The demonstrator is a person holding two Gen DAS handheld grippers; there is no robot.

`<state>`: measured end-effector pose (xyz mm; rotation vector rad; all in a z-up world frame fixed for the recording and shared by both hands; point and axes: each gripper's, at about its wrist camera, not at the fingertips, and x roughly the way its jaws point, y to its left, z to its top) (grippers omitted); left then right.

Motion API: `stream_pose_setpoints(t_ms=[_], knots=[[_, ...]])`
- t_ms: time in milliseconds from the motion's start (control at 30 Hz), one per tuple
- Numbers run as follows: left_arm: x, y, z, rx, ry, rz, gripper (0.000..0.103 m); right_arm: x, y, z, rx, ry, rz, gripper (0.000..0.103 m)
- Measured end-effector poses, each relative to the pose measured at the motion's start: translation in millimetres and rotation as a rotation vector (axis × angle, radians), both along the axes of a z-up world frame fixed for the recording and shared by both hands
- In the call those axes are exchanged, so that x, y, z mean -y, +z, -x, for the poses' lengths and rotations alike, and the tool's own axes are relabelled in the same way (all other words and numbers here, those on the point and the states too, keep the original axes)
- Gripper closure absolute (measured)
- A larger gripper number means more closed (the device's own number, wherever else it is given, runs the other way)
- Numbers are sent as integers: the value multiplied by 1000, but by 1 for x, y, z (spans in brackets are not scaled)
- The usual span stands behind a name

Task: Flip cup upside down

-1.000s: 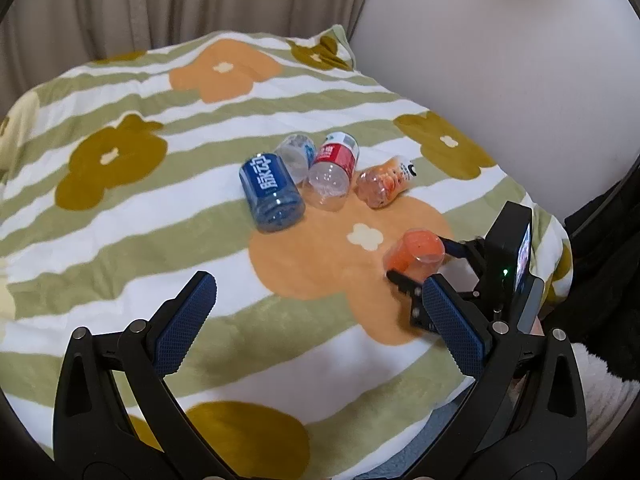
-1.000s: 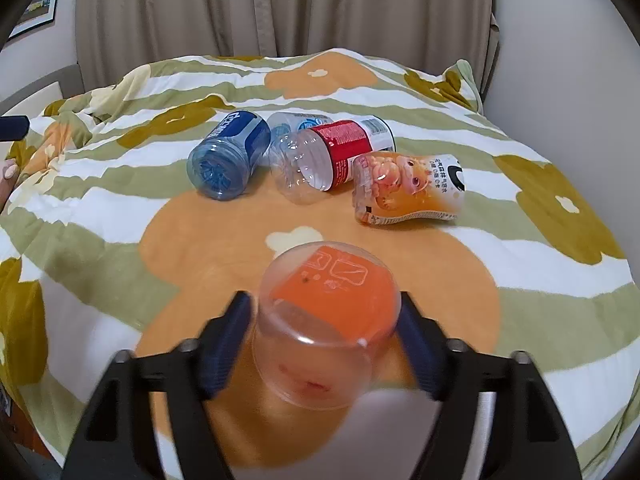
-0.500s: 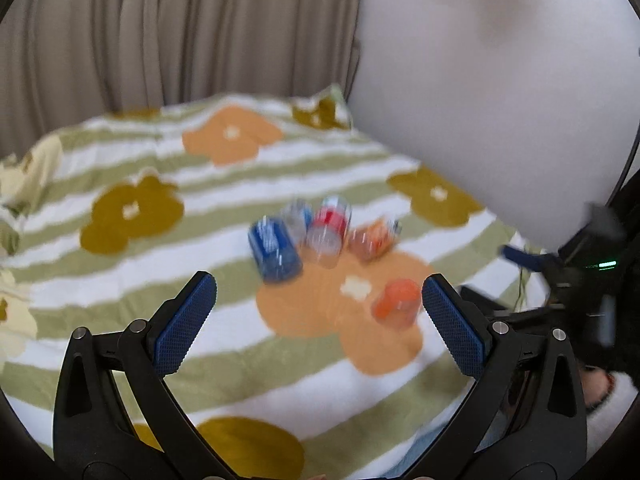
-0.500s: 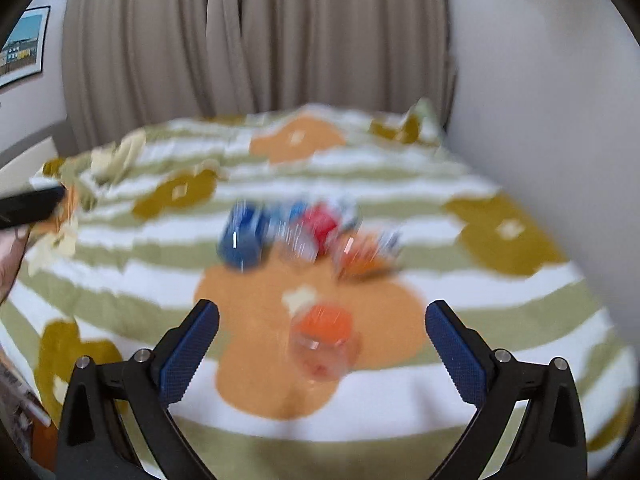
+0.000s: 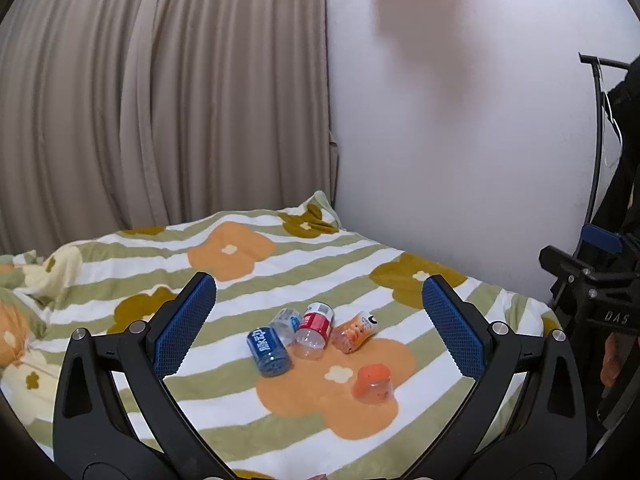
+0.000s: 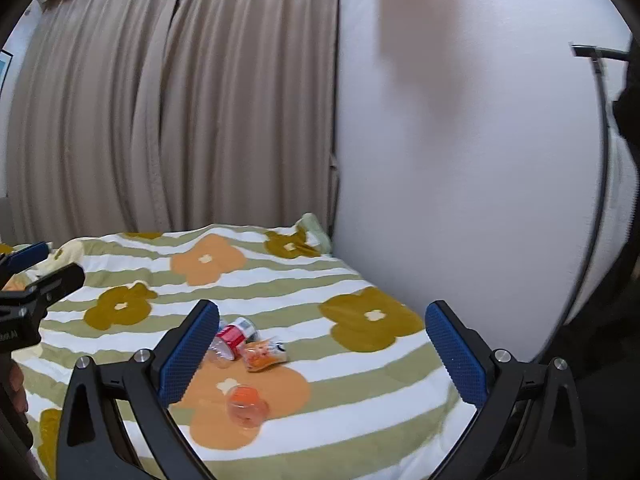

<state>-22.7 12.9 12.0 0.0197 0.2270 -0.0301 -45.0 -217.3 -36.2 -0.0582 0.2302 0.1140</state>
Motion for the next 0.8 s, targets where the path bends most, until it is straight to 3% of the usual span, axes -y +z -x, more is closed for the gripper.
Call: stream_pose_setpoints(t_ms=[800], knots=[[-1,2,10,9,2,21,0,2,5,6,10,-14,-32,0]])
